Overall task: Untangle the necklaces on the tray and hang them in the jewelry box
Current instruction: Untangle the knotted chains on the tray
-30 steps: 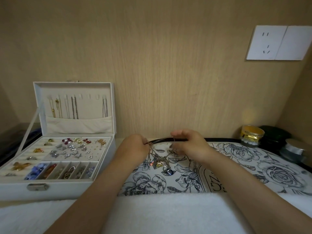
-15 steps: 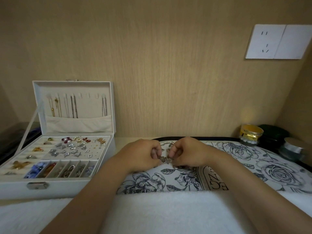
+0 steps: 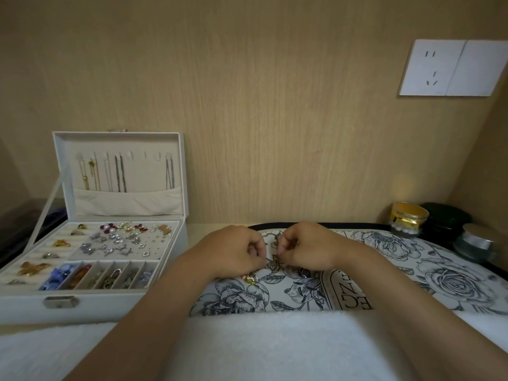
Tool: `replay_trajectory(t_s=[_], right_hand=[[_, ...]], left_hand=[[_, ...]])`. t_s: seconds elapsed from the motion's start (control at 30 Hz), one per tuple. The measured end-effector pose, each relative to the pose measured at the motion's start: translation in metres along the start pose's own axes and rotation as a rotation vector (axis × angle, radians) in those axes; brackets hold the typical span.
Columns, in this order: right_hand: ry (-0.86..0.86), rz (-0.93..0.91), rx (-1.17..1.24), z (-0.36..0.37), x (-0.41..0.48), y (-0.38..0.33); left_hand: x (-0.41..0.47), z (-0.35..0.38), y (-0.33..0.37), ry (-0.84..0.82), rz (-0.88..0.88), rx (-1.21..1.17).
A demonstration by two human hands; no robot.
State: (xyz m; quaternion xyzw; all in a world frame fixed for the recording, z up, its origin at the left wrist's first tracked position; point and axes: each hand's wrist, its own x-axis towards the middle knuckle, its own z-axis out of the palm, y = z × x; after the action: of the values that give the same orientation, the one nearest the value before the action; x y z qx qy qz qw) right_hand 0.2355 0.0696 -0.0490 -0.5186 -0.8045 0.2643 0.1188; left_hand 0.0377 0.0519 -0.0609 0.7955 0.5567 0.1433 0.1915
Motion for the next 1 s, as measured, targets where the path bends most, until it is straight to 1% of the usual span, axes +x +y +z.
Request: replay_trajectory(t_s=[0.13,0.2,0.27,0.33,0.4,0.47,0.53,0.6,0.7,0.77,0.83,0.97,1.0], right_hand=[[-0.046,0.011,-0.038,0.0,0.0,0.001],[-0.052,0.005,-0.011,0.001,0.0,0.003],[-0.05,0.001,0.047,0.002,0.001,0.005],[-0.019,0.003,0.13,0.004,0.001,0.005],[0.032,0.016,0.274,0.004,0.0,0.006],[0.059,0.039,0.415,0.001,0.0,0.008],[0.083,0.063,0.51,-0.002,0.0,0.011],[0.091,0.099,0.596,-0.003,0.0,0.012],[0.074,0.113,0.657,-0.001,0.001,0.013],[0.07,0.105,0.704,-0.002,0.002,0.013],[0.076,0.104,0.719,-0.003,0.002,0.012],[0.118,0.14,0.552,-0.003,0.001,0.012],[0.114,0.139,0.548,-0.002,0.002,0.013]], left_hand=[[0.002,0.012,0.001,0.018,0.059,0.011],[0.003,0.016,0.0,0.054,0.078,0.018],[0.005,0.019,-0.003,0.099,0.083,-0.029],[0.007,0.021,-0.006,0.141,0.078,-0.159],[0.009,0.021,-0.009,0.178,0.081,-0.288],[0.01,0.021,-0.009,0.2,0.07,-0.352],[0.011,0.021,-0.008,0.19,0.051,-0.368],[0.01,0.02,-0.007,0.152,0.048,-0.324],[0.008,0.018,-0.006,0.114,0.071,-0.254],[0.008,0.017,-0.005,0.135,0.063,-0.302],[0.008,0.017,-0.004,0.189,0.044,-0.37],[0.009,0.015,-0.004,0.324,-0.037,-0.499],[0.009,0.016,-0.006,0.347,-0.066,-0.542]])
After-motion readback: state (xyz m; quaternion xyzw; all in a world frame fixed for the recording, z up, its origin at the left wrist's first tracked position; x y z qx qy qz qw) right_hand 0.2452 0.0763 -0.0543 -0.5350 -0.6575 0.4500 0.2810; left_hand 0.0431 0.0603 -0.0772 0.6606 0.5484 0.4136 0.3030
